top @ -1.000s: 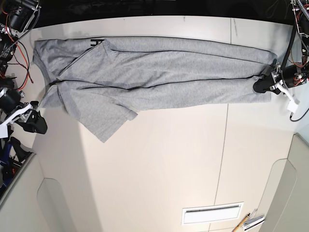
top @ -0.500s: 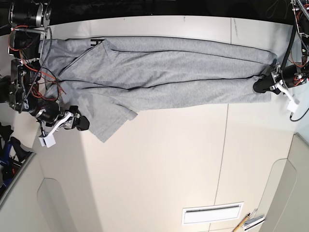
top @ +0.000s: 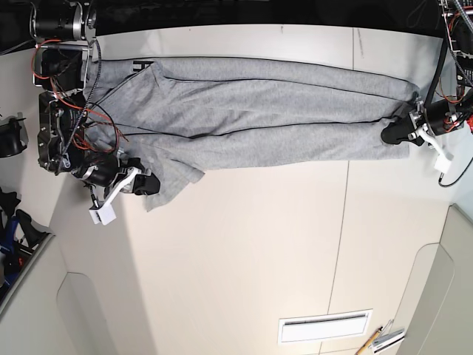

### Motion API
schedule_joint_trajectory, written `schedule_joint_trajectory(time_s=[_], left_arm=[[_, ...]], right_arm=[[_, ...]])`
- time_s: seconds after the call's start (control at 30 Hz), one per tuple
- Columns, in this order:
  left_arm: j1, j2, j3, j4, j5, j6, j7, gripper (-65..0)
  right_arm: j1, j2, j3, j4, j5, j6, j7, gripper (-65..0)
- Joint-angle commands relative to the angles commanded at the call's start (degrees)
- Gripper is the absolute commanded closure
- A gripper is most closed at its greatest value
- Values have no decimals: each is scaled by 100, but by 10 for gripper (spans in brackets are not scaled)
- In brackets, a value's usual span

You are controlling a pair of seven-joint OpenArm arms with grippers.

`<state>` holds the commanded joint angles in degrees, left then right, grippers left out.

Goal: Fold the T-shirt properly
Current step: 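Grasp the sleeve end with the right gripper and fold it inward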

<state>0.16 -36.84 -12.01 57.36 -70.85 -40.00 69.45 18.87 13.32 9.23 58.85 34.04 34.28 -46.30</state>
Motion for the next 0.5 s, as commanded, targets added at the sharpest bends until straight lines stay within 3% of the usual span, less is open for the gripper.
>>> schedule_joint_trajectory(time_s=[0.07, 0.17, 0.27, 0.5], left_arm=[[0, 0, 0, 0, 0, 0, 0, 0], [0, 0, 0, 0, 0, 0, 0, 0], [-2, 0, 0, 0, 0, 0, -4, 0], [0, 0, 0, 0, 245, 0, -7, 0]], right_arm=[[0, 0, 0, 24, 0, 2, 0, 0], [0, 0, 2, 164, 4, 2, -4, 0], [-24, 2, 7, 531, 310, 9, -372, 0], [-859, 20, 227, 2361, 605, 44, -706, 0]])
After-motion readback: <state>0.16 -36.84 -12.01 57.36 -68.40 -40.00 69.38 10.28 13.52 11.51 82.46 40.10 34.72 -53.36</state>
